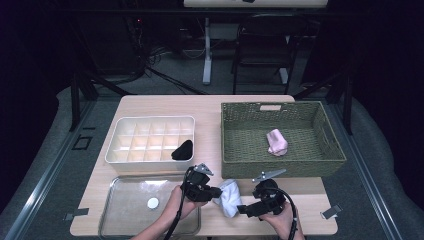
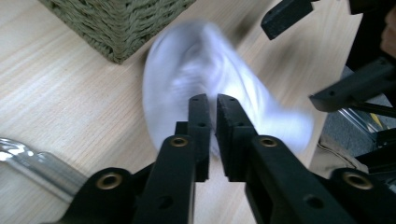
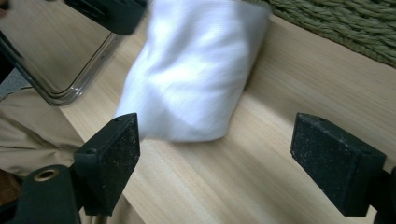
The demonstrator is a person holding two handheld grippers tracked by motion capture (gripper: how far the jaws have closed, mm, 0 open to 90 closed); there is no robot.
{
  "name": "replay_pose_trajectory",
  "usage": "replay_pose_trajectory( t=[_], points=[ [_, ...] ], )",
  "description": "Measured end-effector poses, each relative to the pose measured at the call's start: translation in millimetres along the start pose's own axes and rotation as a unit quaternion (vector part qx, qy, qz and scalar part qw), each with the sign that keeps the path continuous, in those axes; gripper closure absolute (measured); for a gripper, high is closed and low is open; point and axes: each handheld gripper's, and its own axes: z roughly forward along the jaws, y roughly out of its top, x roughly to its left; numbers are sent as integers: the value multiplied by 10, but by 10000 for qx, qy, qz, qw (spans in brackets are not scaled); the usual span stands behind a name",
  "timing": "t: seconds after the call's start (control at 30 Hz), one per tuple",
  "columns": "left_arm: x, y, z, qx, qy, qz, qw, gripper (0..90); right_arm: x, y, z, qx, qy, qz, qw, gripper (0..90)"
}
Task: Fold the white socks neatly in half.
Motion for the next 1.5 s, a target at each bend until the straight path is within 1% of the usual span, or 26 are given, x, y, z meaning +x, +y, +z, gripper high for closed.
replay_pose_trajectory(
  t=[0.03, 0.1, 0.13, 0.17, 0.23, 0.27, 0.33, 0.4, 0.43, 0.47, 0.5, 0.53, 0.6, 0.63, 0.7, 0.77, 0.87, 0.97, 1.03, 1.07, 1.17, 1.27, 1.33, 1.43, 1.47, 1.5],
  points=[
    [0, -2, 2, 59, 23, 26, 10000, 849, -7, -3, 1, -23, -12, 17, 10000, 152],
    [36, -17, 24, 67, 2, -76, 9999, 805, -23, -1, 23, 47, -35, 41, 10000, 161],
    [58, -22, 42, 85, -7, -137, 9999, 795, -27, 0, 37, 69, -108, 37, 9999, 183],
    [81, -25, 49, 76, -32, -225, 9997, 768, -24, 0, 49, 26, -143, 64, 9999, 240],
    [108, -19, 29, 51, -75, -312, 9995, 724, -15, 14, 64, 17, 25, 68, 10000, 255],
    [114, -10, 3, 15, -64, -329, 9994, 699, -8, 21, 55, -43, -21, 78, 10000, 291],
    [127, 19, -49, -64, -57, -387, 9992, 586, 12, 39, 56, -200, -79, 126, 9997, 336],
    [152, 54, -62, -133, -86, -441, 9989, 530, 35, 64, 113, -114, -91, 102, 9998, 360],
    [156, 62, -48, -116, -97, -462, 9988, 482, 70, 77, 172, -101, -181, 118, 9997, 416],
    [145, 71, -7, -87, -19, -480, 9988, 459, 84, 89, 211, -33, -216, 97, 9997, 416],
    [142, 75, 21, -63, -42, -470, 9989, 437, 106, 103, 266, 11, -259, 107, 9996, 430],
    [138, 80, 63, -24, -43, -449, 9990, 411, 121, 124, 313, 104, -276, 66, 9995, 472],
    [142, 89, 150, 41, -30, -451, 9990, 399, 132, 131, 332, 89, -273, 117, 9995, 483],
    [150, 86, 205, 104, -50, -484, 9988, 387, 132, 132, 338, 78, -246, 97, 9996, 515],
    [164, 73, 259, 177, -47, -498, 9986, 370, 152, 125, 358, 83, -268, 97, 9996, 538],
    [189, 56, 292, 221, -60, -575, 9981, 363, 168, 110, 371, 89, -246, 13, 9997, 575],
    [218, 49, 311, 260, -66, -582, 9979, 351, 178, 105, 374, 62, -238, -18, 9997, 595],
    [258, 32, 343, 299, -220, -705, 9968, 337, 202, 95, 388, -10, -262, -101, 9996, 618],
    [293, 19, 368, 331, -356, -787, 9957, 334, 218, 96, 386, 18, -294, -199, 9994, 634],
    [298, 14, 372, 290, -407, -821, 9954, 335, 225, 98, 387, 43, -315, -249, 9992, 637],
    [300, 13, 379, 299, -483, -803, 9952, 354, 240, 95, 401, -32, -295, -284, 9992, 648],
    [294, 13, 392, 327, -576, -767, 9948, 389, 232, 104, 399, 14, -295, -361, 9989, 650],
    [315, -4, 407, 323, -793, -861, 9926, 439, 229, 109, 392, 84, -315, -420, 9986, 650],
    [339, -18, 412, 325, -943, -960, 9904, 502, 249, 106, 402, 45, -294, -403, 9987, 648],
    [346, -26, 418, 304, -985, -999, 9896, 515, 249, 112, 394, 113, -365, -463, 9982, 648],
    [349, -32, 422, 318, -1020, -1015, 9891, 561, 254, 110, 404, 63, -354, -453, 9983, 645]
  ],
)
